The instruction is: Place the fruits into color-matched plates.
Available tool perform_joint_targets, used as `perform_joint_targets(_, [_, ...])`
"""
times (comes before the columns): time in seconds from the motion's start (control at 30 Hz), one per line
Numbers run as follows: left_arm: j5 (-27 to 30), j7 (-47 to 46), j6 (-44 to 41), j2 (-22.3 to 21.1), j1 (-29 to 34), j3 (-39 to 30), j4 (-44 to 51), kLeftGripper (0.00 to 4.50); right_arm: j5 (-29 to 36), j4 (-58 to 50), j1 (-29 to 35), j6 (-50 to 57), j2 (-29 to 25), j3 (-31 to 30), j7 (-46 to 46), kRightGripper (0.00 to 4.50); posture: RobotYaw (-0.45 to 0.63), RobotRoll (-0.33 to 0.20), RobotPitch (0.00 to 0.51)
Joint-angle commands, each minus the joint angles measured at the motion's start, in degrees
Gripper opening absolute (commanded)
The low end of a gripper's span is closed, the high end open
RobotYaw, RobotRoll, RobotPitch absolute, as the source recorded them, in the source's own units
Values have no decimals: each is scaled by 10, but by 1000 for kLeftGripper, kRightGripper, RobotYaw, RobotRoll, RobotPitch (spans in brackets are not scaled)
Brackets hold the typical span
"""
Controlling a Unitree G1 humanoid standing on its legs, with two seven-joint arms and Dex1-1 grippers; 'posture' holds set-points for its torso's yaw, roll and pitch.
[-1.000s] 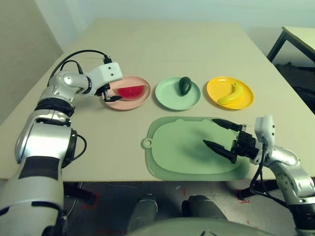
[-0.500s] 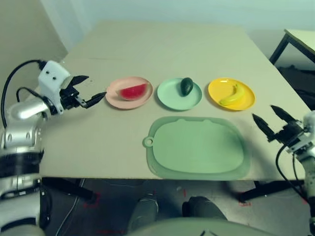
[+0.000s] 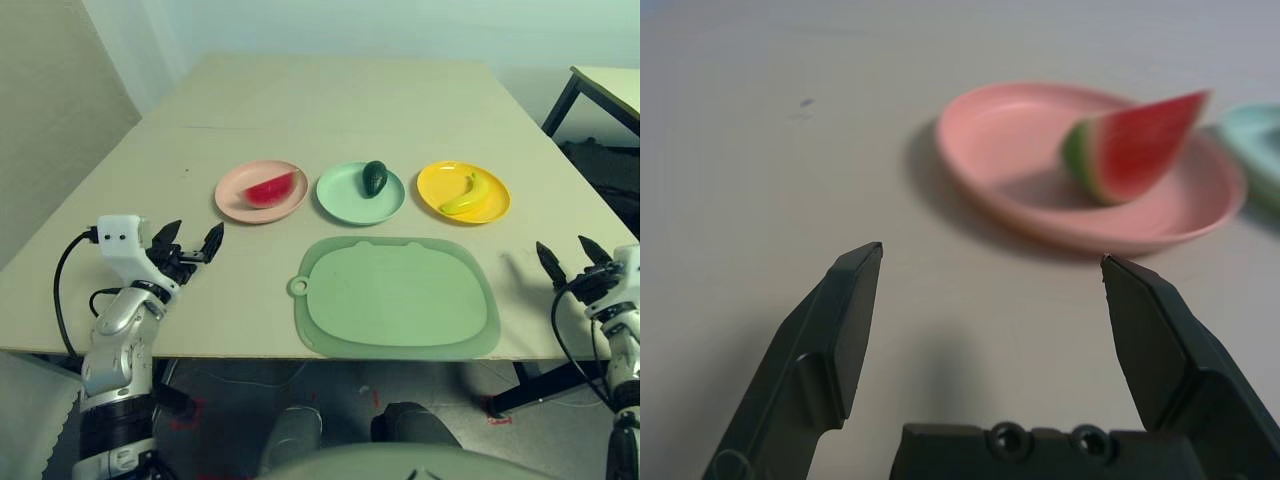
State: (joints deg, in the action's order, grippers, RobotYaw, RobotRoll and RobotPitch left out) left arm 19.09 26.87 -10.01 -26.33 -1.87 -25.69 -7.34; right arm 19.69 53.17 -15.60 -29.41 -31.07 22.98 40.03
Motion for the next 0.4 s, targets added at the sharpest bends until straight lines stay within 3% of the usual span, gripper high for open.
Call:
perform_joint_targets(0.03, [-2, 4, 19, -7, 13, -3, -13, 4432, -7, 34, -15, -10, -1, 5, -17, 4500, 92, 0, 43])
perform_joint_targets(0.4, [-2, -3, 24, -7, 18, 9, -5, 4432, -12, 63, -28, -25, -3, 0, -10, 4500, 91, 0, 32])
